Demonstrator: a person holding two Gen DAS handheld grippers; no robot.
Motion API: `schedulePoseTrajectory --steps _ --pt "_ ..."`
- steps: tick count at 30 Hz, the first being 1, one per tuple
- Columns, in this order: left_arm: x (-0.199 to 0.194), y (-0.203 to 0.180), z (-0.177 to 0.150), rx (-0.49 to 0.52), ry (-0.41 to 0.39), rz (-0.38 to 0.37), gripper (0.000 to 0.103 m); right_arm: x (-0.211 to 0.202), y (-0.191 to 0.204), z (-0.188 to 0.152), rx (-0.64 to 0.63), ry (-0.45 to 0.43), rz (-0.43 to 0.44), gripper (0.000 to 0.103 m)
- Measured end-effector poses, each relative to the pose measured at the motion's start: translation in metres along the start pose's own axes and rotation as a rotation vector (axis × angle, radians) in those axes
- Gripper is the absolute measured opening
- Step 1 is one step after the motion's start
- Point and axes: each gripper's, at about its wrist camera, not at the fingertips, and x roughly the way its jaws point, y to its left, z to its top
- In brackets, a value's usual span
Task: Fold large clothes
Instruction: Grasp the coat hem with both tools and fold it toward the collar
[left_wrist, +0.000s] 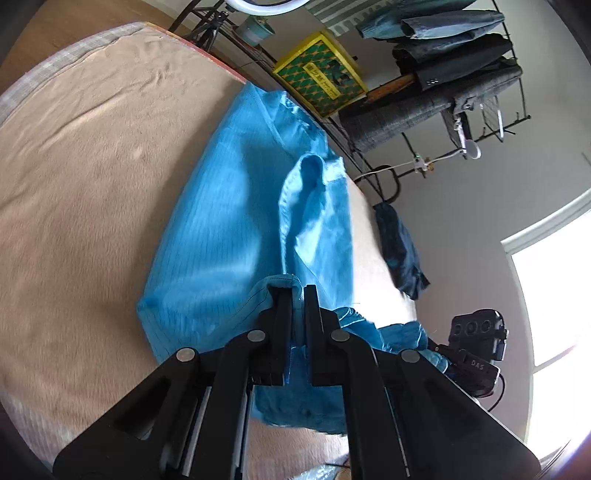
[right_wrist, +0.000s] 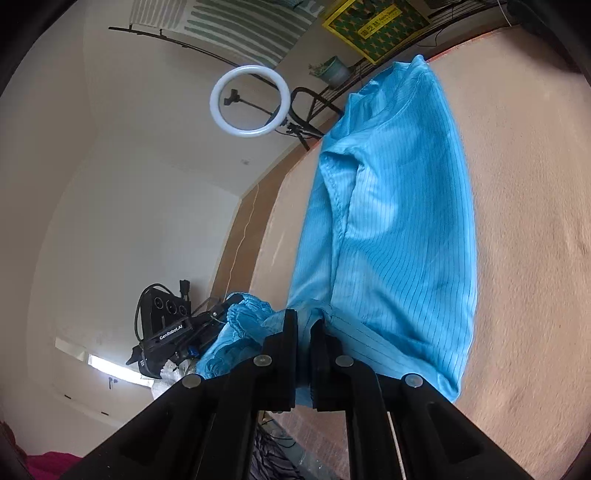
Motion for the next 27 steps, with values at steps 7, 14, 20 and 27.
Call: schedulePoseTrajectory --steps 7,14,20,27 --pt "0.04 0.005 0.028 0.006 -0.004 0.095 0.003 0.025 -0.028 0.042 0.052 -0.003 -0.122 0.003" --pt "0.069 0.025 0.042 -0.024 0.003 0.166 0.003 0.04 -0.044 0.057 0.071 0.017 -0.195 0.003" --pt "0.074 0.034 0.043 -0.021 0.025 0.179 0.003 0.045 -0.047 0.06 0.071 0.044 -0.207 0.007" --pt "0.059 0.03 0.048 -0.049 0.014 0.102 0.056 0.033 -0.04 0.067 0.078 0.032 -0.154 0.037"
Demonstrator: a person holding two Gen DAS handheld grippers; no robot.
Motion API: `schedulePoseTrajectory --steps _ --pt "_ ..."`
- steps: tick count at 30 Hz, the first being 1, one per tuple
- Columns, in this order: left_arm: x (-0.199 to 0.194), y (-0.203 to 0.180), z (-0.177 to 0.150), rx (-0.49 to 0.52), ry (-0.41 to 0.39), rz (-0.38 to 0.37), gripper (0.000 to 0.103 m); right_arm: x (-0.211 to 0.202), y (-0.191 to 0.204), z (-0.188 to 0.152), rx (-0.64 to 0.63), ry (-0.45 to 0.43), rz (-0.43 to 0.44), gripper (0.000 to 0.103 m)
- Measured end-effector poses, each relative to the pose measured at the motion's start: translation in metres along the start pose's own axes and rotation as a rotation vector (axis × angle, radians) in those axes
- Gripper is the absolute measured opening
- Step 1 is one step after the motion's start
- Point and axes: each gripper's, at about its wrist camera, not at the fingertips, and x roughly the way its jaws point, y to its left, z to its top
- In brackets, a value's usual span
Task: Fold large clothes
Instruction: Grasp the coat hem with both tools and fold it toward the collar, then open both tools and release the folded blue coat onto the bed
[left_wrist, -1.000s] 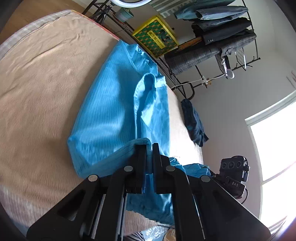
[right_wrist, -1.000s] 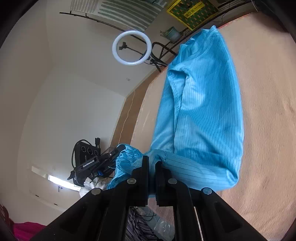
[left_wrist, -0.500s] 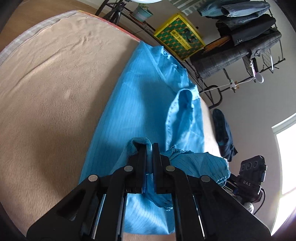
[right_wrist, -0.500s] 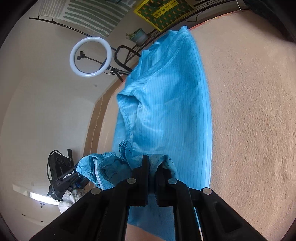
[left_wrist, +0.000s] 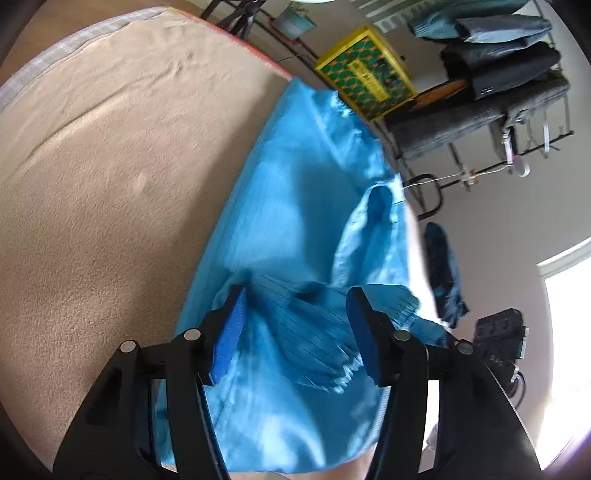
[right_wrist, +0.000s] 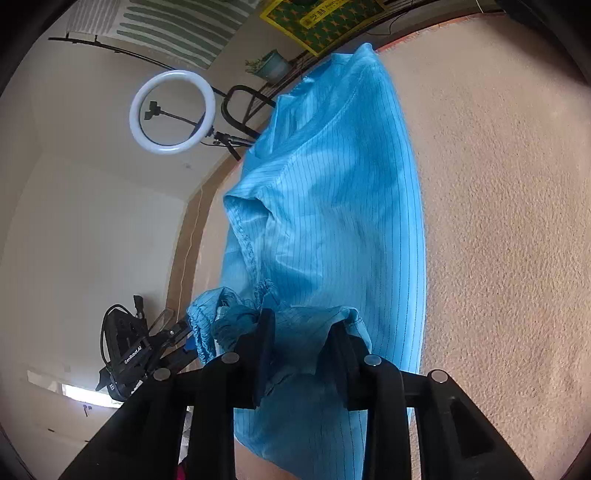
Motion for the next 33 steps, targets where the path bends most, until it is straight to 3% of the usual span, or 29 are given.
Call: schedulePoseTrajectory --steps 3,9,16,17,18,19,21,22,25,30,33 --pt "-0.011 -0.005 0.001 0.035 -0.019 0.001 0.056 -0.012 0.007 -0.001 -0.021 -0.024 0.016 0.053" --pt "-0.037 0.004 -0.003 0.101 -0.037 0.034 0.056 -0.045 0.011 -0.021 -0.102 -0.072 -0.044 0.053" --pt "-0.027 0.031 -0.03 0.161 0.102 0.089 0.055 -0.033 -0.009 -0.079 -0.139 0.033 -0.102 0.046" --pt "-0.025 0.033 -0.032 0.156 0.114 0.084 0.045 -0.026 -0.011 -0.084 -0.141 0.052 -0.123 0.045" --pt "-0.023 0.034 -0.034 0.146 0.119 0.077 0.02 -0.02 -0.012 -0.087 -0.142 0.061 -0.134 0.037" --pt "-0.023 0.034 -0.036 0.148 0.117 0.073 0.01 -0.015 -0.012 -0.089 -0.146 0.07 -0.134 0.027" --pt "-0.026 0.028 -0.04 0.168 0.093 0.069 0.003 -0.011 -0.005 -0.09 -0.174 0.06 -0.168 0.015" --pt "-0.03 0.026 -0.043 0.172 0.071 0.064 0.003 -0.012 0.001 -0.09 -0.2 0.047 -0.183 0.003" --pt "-0.04 0.034 -0.046 0.117 0.011 0.065 0.003 -0.025 0.011 -0.091 -0.23 -0.019 -0.249 0.001" --pt "-0.027 0.052 -0.053 0.05 0.021 0.11 0.005 -0.014 0.006 -0.103 -0.245 0.016 -0.31 0.001" --pt "-0.035 0.039 -0.053 0.098 -0.006 0.147 0.008 -0.021 0.011 -0.1 -0.25 0.006 -0.318 0.012"
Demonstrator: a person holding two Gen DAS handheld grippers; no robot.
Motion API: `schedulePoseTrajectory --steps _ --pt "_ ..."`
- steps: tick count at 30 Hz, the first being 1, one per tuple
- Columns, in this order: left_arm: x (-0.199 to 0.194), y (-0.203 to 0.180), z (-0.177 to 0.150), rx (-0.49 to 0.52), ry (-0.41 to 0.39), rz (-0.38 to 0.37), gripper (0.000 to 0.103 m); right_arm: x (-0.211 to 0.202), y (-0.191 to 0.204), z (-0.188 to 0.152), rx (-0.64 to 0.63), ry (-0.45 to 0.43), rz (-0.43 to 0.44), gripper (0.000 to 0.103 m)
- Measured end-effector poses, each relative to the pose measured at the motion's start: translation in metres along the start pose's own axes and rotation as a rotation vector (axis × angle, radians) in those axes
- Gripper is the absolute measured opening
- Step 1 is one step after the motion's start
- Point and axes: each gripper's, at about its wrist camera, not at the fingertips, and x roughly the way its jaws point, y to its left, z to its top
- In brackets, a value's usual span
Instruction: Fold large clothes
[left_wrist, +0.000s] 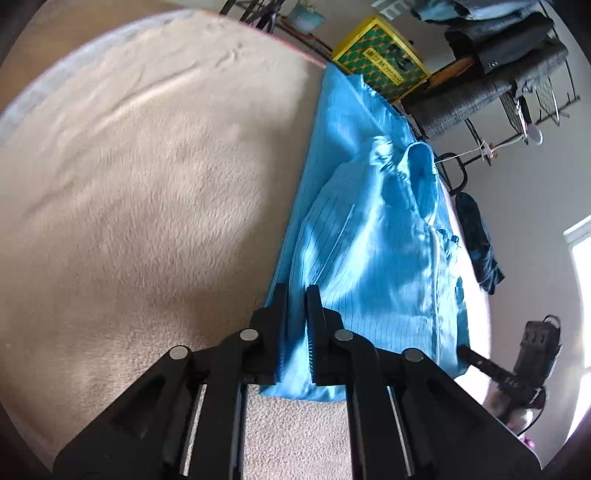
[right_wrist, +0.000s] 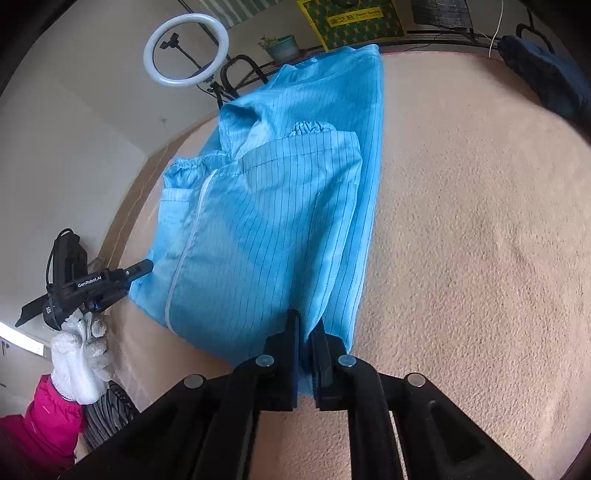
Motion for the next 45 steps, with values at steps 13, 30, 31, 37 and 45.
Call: schedulePoseTrajectory --steps 13,30,31,37,45 --pt "0.054 -0.057 0.043 0.252 -0.017 0.164 0.008 0.03 0.034 0.054 -0.183 -0.068 -0.11 0.02" --pt "-0.048 -0.106 0.023 0.375 -0.154 0.225 0.008 -0.053 0.073 0.036 -0.229 -0.193 -0.314 0.035" --pt "-0.06 -0.11 0.02 0.376 -0.168 0.219 0.008 -0.065 0.078 0.032 -0.233 -0.211 -0.323 0.036" --pt "-0.138 -0.15 0.0 0.436 -0.273 0.222 0.008 -0.133 0.109 0.021 -0.262 -0.309 -0.378 0.053" --pt "-0.225 -0.219 -0.024 0.592 -0.426 0.258 0.05 -0.222 0.158 0.013 -0.35 -0.486 -0.417 0.077"
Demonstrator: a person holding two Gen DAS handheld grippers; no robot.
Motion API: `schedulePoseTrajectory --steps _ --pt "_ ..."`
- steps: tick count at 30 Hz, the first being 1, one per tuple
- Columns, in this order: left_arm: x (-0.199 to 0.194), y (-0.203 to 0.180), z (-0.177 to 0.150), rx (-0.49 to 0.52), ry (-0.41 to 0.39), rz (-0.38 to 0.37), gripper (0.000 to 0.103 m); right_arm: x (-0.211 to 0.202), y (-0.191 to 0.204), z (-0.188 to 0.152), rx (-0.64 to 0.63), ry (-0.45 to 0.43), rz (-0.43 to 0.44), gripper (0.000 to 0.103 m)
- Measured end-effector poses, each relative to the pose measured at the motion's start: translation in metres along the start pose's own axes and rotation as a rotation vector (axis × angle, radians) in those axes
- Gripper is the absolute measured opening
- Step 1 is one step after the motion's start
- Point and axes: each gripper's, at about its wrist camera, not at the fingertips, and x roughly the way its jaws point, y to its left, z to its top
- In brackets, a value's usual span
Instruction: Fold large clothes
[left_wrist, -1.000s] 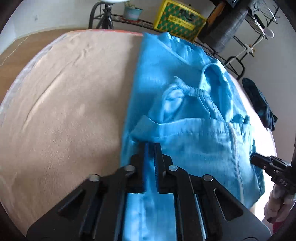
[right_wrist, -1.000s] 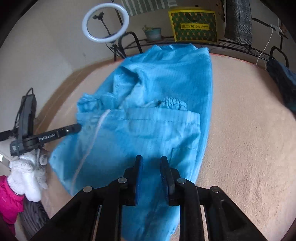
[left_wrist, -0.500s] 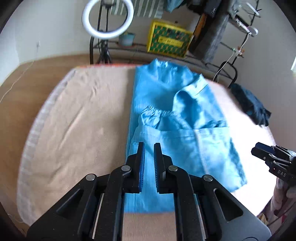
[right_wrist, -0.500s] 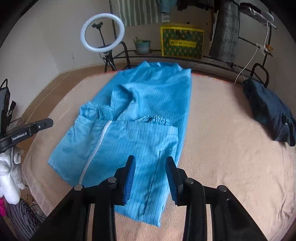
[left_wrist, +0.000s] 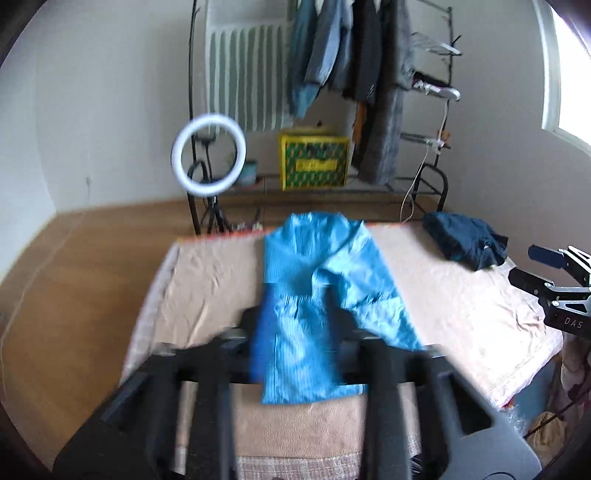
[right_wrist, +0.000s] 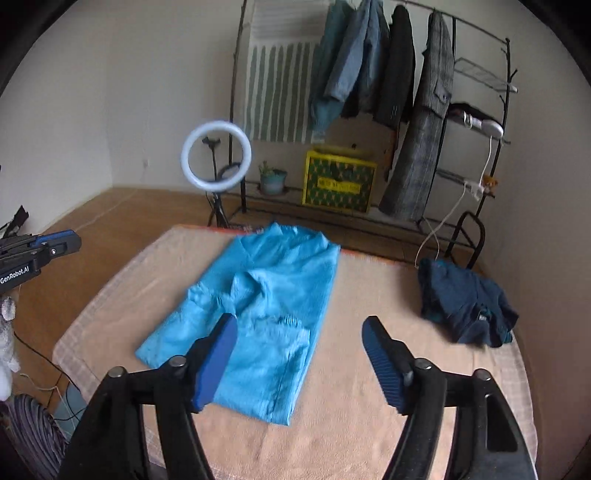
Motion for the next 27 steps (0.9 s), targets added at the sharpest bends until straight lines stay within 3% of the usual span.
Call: schedulePoseTrajectory --steps 7,14,21,27 --pt "-0.034 -0.018 0.037 0.042 -0.09 0.039 0.052 -0.043 -0.005 0.027 -0.045 -0.102 -0.021 0.084" --pt "-0.022 -0.02 0.074 0.066 -0.121 0.036 0.055 -0.042 -0.029 0.065 -0.017 -0.138 -0.044 0.084" --pt "0.03 -0.002 0.145 0.051 -0.122 -0.002 0.055 -0.004 -0.067 0.131 0.039 -0.17 -0.091 0.084" --pt "0.114 0.031 0.196 0.008 -0.065 -0.026 0.057 0.071 -0.102 0.17 0.089 -0.139 -0.096 0.083"
